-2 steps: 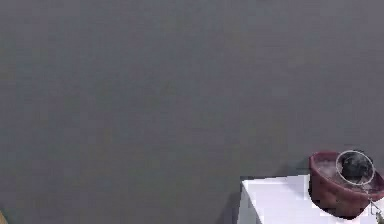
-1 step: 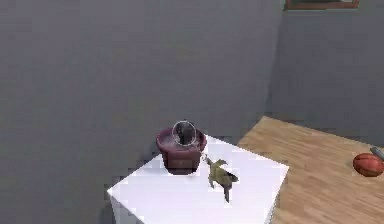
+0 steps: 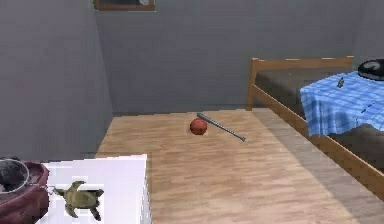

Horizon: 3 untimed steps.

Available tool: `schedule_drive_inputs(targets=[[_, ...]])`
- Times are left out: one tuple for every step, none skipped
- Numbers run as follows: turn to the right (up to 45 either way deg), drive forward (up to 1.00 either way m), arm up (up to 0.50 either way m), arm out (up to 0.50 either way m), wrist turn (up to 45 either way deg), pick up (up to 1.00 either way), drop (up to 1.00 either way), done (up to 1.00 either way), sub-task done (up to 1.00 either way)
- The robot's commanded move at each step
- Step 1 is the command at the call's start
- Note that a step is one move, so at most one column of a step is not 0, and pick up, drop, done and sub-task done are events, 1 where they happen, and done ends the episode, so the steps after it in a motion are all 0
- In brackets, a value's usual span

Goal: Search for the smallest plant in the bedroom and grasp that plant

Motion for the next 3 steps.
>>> schedule_drive_inputs(targets=[[6.0, 0.0, 0.0, 0.0, 0.0, 0.0, 0.0, 0.0, 0.0], [0.0, 0.25, 0.0, 0.0, 0.0, 0.0, 0.0, 0.0, 0.0], [-12.0, 0.0, 0.0, 0.0, 0.0, 0.0, 0.0, 0.0, 0.0]])
